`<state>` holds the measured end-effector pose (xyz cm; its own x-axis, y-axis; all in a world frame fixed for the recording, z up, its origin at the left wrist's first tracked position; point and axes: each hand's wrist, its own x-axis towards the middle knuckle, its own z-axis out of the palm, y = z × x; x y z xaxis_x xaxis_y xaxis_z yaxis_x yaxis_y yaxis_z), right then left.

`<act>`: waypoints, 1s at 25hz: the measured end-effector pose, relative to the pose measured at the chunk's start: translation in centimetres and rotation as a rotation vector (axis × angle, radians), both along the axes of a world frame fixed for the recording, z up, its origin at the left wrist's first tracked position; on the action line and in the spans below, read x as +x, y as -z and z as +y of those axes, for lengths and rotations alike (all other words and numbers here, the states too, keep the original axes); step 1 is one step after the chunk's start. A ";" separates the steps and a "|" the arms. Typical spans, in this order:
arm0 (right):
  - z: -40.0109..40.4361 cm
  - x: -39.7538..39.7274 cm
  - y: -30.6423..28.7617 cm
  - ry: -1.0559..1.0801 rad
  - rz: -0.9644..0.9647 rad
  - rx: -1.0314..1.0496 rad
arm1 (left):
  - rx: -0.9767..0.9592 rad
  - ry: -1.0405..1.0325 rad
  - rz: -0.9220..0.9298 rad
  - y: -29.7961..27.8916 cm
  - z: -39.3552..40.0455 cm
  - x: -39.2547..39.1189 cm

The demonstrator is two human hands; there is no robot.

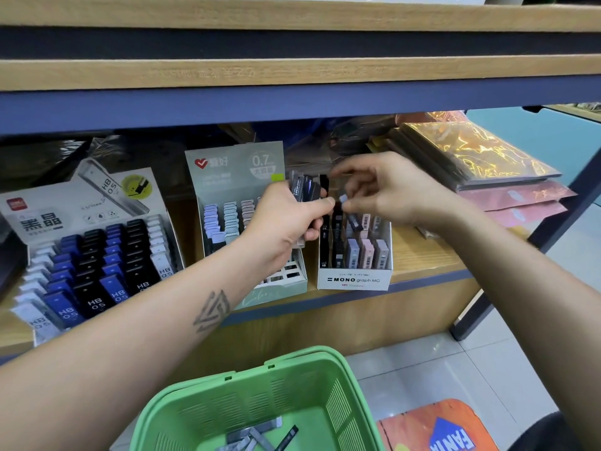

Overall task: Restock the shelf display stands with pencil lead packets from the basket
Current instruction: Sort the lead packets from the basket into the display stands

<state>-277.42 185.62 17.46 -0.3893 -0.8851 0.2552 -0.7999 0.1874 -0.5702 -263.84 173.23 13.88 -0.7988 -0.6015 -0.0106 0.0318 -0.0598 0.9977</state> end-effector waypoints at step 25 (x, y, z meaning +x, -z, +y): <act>-6.7 -5.1 3.7 0.401 0.368 -0.152 | 0.515 0.043 0.033 -2.4 -3.4 1.5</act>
<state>-282.50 178.94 13.74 -0.5485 -0.6291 0.5508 -0.8344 0.4549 -0.3113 -262.29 169.86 16.32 -0.8279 -0.4911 -0.2708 0.0497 -0.5453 0.8368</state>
